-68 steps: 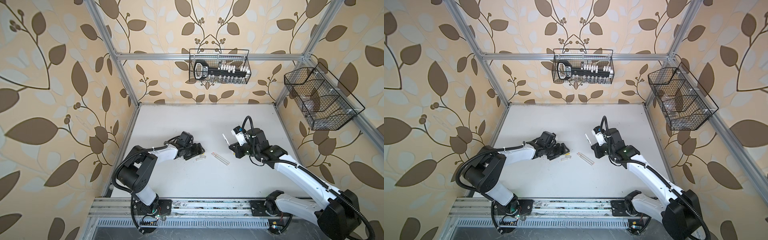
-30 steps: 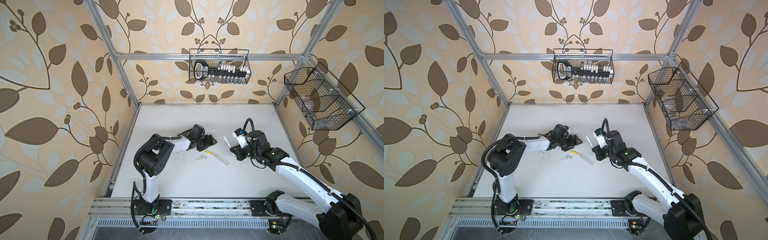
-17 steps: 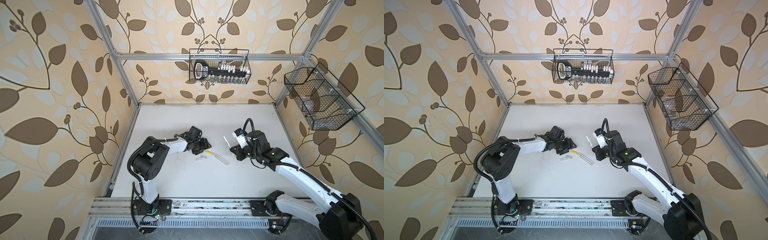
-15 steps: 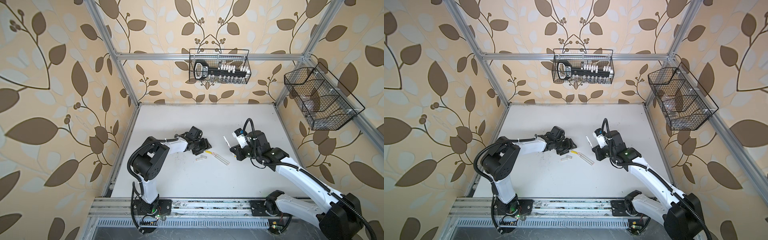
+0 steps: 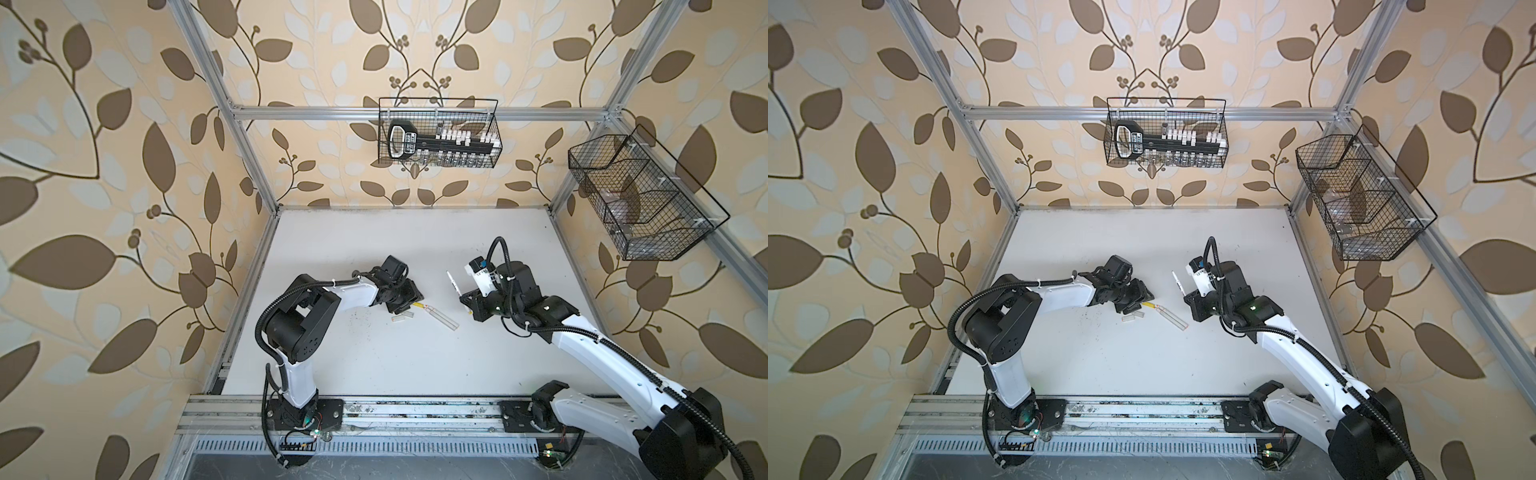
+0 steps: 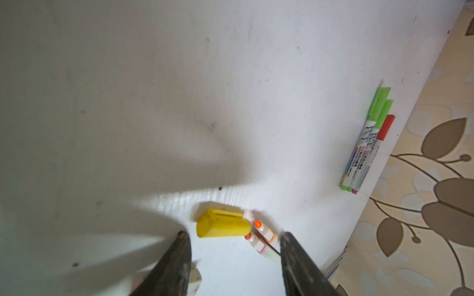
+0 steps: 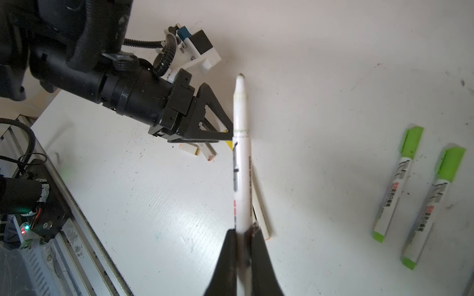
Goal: Insert the pens into the pen caps
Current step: 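Close the left gripper on the yellow cap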
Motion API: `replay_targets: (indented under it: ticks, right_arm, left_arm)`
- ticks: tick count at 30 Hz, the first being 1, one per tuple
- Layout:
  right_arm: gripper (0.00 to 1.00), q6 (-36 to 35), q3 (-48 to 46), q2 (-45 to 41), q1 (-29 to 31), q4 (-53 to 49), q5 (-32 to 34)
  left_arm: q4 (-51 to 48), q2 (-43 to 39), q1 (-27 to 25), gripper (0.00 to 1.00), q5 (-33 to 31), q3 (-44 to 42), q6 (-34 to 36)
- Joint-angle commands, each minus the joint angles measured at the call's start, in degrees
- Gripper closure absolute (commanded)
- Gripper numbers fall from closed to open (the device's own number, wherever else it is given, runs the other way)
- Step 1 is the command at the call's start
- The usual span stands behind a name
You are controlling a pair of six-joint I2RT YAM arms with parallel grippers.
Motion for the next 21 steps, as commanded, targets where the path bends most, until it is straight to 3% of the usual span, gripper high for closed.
replay_targets:
  ticks: [1,8,21]
  right_arm:
    - [0.96,0.1,-0.7,-1.1,0.5,-0.3,-0.6]
    - [0.96,0.1,-0.7,-1.8,0.7,-0.7,-0.6]
    - [0.96,0.1,-0.4,-2.3,0.2,-0.7,-0.5]
  left_arm:
    - [-1.9,2.7,-0.5,0.47,-1.6,2.7,-0.6]
    - [-5.6,6.1,-1.2,0.54,-4.3,6.0,0.4]
    - [-22.8,11.3,-5.0,0.63,-13.7,14.7,10.7]
